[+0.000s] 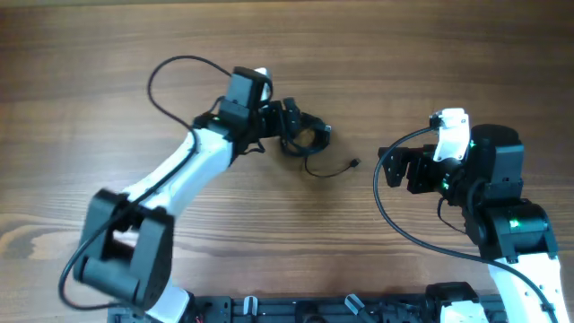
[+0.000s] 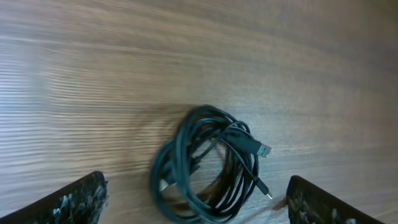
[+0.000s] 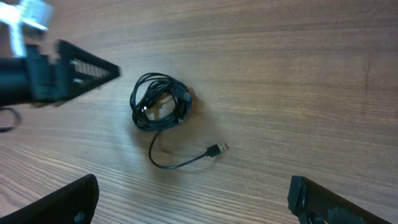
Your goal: Untangle cables
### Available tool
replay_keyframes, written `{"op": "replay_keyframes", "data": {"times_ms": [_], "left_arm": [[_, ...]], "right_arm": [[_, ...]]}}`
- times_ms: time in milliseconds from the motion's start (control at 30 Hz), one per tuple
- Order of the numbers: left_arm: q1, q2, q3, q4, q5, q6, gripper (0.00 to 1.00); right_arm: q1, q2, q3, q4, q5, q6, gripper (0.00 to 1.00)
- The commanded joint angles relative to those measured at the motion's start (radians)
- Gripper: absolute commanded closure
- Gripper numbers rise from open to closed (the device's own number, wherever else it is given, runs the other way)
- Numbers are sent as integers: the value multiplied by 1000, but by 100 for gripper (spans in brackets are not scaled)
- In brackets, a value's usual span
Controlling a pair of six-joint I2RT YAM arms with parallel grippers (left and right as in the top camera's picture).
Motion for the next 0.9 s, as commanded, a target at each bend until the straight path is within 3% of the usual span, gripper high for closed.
{"op": "replay_keyframes", "data": {"times_ms": [0, 133, 200, 400, 600, 700, 867], "left_arm": [[-37, 82, 13, 35, -40, 1, 11], [-50, 139, 13, 35, -67, -3, 23], [-50, 160, 13, 36, -68, -2, 42], [-63, 173, 13, 46, -67, -3, 63], [-99, 188, 13, 43, -68, -2, 67], [-100, 187, 13, 34, -62, -2, 96], [-98, 107, 13, -15, 47, -2, 96]], "right_arm": [[2, 4, 20, 1, -17, 23, 0], [2, 4, 20, -8, -17, 23, 0], [2, 4, 20, -8, -17, 24, 0], [2, 4, 20, -8, -17, 49, 0], [2, 4, 20, -8, -17, 49, 0], [2, 4, 20, -8, -17, 48, 0], [2, 4, 20, -9, -16, 45, 0]]}}
